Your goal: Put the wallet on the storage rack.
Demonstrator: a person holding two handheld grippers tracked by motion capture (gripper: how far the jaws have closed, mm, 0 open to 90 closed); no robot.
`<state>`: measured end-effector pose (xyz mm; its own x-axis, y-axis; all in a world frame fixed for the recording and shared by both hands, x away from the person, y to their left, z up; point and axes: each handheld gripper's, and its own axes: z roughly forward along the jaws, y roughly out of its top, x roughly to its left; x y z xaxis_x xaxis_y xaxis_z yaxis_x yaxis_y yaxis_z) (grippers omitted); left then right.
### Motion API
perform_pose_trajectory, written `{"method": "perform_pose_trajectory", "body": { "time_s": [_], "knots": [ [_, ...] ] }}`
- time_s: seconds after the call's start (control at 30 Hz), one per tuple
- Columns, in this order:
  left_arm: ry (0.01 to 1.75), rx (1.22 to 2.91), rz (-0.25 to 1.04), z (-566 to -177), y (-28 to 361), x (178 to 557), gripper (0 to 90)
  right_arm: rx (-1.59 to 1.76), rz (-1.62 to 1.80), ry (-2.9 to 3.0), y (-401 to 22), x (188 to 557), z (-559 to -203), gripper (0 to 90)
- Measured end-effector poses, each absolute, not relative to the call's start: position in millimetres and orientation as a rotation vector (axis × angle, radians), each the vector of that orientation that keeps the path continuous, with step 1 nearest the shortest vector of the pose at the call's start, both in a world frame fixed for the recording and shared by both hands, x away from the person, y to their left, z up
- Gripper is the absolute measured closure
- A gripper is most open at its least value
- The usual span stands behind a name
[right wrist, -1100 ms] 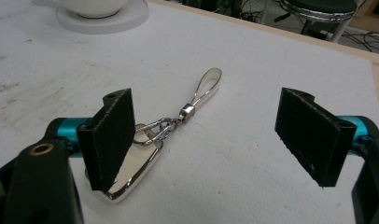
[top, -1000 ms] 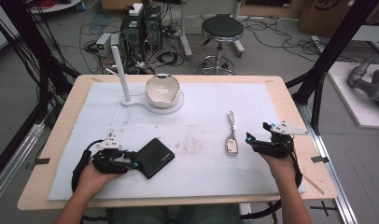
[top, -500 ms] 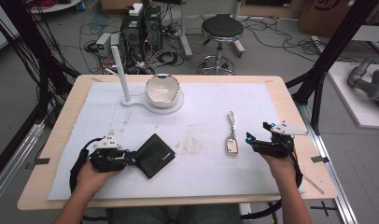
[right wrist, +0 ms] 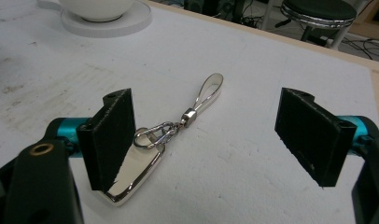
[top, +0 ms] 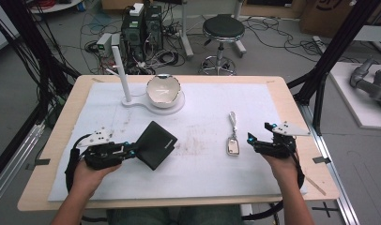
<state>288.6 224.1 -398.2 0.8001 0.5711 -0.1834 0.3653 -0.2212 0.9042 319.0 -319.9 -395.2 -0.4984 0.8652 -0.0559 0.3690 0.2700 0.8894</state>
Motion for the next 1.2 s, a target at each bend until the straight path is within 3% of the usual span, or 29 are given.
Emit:
{"method": "perform_pose_trajectory", "body": {
  "time_s": [1.2],
  "knots": [
    [0.743,1.720,0.248,-379,231,298,76.9,1.106,1.180,2.012,-316,319,-396,20.6]
  ]
}}
